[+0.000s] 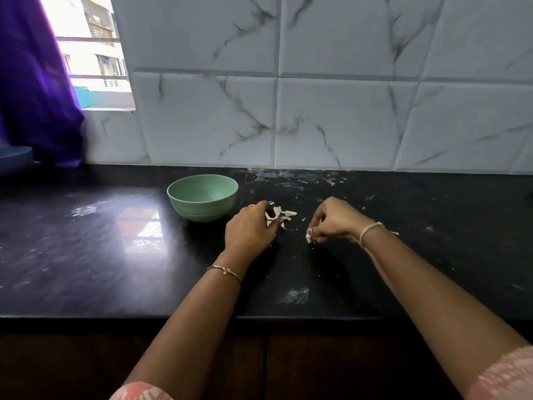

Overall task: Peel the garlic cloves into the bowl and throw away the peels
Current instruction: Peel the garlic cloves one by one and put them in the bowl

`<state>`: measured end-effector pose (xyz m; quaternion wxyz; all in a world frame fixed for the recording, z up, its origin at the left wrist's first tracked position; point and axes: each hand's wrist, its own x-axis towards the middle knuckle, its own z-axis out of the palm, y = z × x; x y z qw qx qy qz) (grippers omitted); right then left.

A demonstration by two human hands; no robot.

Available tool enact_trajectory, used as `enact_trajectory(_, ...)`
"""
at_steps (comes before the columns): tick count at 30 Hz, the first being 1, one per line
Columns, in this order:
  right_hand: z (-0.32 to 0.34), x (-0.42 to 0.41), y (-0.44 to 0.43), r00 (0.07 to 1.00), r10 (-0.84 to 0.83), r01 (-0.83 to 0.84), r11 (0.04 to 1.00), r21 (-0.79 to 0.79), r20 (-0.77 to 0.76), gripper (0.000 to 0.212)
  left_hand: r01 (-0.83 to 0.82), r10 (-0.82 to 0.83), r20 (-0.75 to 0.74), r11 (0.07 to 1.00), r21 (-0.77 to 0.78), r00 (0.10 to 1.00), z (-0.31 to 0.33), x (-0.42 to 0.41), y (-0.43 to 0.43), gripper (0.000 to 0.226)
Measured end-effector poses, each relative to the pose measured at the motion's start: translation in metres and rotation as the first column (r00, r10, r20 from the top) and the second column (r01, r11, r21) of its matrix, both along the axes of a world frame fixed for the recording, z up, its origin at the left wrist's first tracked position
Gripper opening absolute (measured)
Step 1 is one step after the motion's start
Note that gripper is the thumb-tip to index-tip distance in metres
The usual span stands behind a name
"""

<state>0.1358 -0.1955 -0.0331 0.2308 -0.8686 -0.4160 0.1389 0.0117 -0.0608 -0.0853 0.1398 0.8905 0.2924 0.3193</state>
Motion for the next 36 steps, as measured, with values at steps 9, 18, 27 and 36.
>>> enact_trajectory(9, -0.012, 0.012, 0.001, 0.998, 0.032, -0.035, 0.997, 0.066, 0.051, 0.002, 0.06, -0.061, 0.05, 0.998, 0.027, 0.997, 0.0, 0.004, 0.0, 0.022)
enact_trajectory(18, -0.024, 0.009, 0.02, 0.765, 0.179, 0.211, 0.838, 0.504, -0.619, 0.021, 0.4, -0.309, 0.357, 0.891, -0.217, 0.881, 0.001, 0.023, 0.003, 0.026)
enact_trajectory(27, -0.031, 0.028, 0.024, 0.833, 0.134, 0.335, 0.652, 0.681, -0.537, 0.008, 0.331, -0.209, 0.317, 0.855, -0.399, 0.925, 0.004, 0.051, 0.004, 0.008)
enact_trajectory(36, -0.037, 0.027, 0.025, 0.798, 0.196, 0.361, 0.603, 0.712, -0.57, 0.007, 0.311, -0.197, 0.322, 0.882, -0.354, 0.926, 0.011, 0.064, -0.004, 0.016)
